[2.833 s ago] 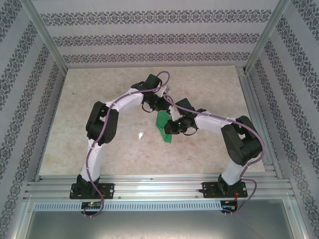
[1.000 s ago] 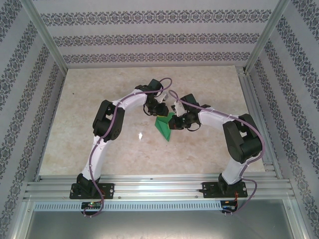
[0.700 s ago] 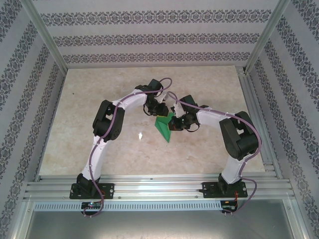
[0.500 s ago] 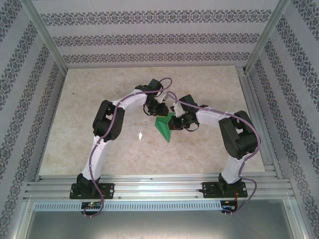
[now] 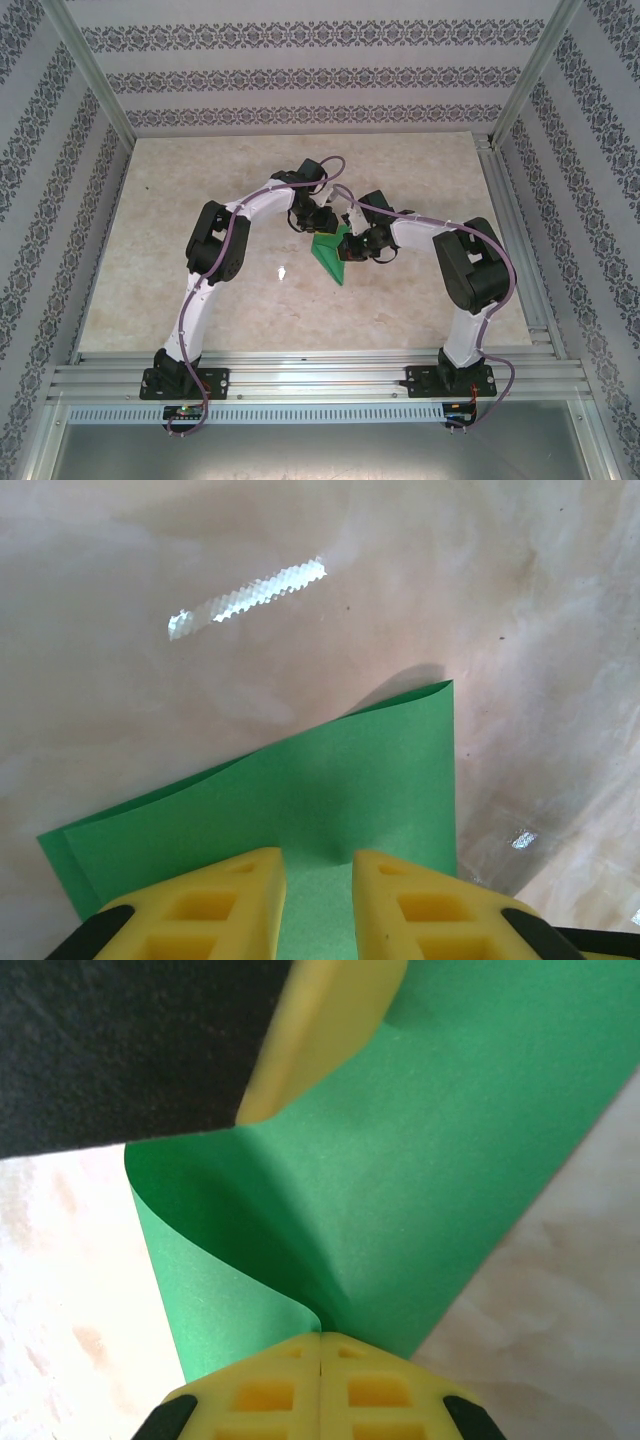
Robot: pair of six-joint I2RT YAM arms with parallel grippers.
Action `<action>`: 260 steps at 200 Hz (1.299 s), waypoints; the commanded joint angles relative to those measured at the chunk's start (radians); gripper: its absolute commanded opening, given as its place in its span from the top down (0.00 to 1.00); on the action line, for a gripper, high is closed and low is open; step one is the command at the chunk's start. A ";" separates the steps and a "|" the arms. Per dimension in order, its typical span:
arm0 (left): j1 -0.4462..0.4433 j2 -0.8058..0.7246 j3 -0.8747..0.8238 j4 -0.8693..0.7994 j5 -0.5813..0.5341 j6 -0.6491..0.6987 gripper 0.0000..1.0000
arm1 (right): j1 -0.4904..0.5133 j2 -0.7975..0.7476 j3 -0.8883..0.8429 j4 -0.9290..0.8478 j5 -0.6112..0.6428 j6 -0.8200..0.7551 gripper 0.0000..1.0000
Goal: Fold a paper plane with a square sheet of paper (fold left side to right side)
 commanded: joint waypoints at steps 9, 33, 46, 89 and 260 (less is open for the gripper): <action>0.012 0.022 -0.021 -0.030 -0.038 0.005 0.73 | -0.009 0.020 0.016 0.041 0.022 -0.018 0.98; 0.013 0.022 -0.021 -0.028 -0.038 0.004 0.73 | -0.009 0.023 0.018 0.055 0.005 -0.007 0.98; 0.013 0.022 -0.020 -0.028 -0.038 0.004 0.73 | -0.007 0.026 0.015 0.065 -0.002 0.000 0.98; 0.012 0.021 -0.023 -0.026 -0.037 0.004 0.73 | -0.003 0.038 -0.003 0.063 0.002 0.009 0.98; 0.013 -0.001 -0.043 -0.015 -0.032 0.008 0.72 | 0.013 -0.137 -0.100 0.107 -0.074 0.110 0.71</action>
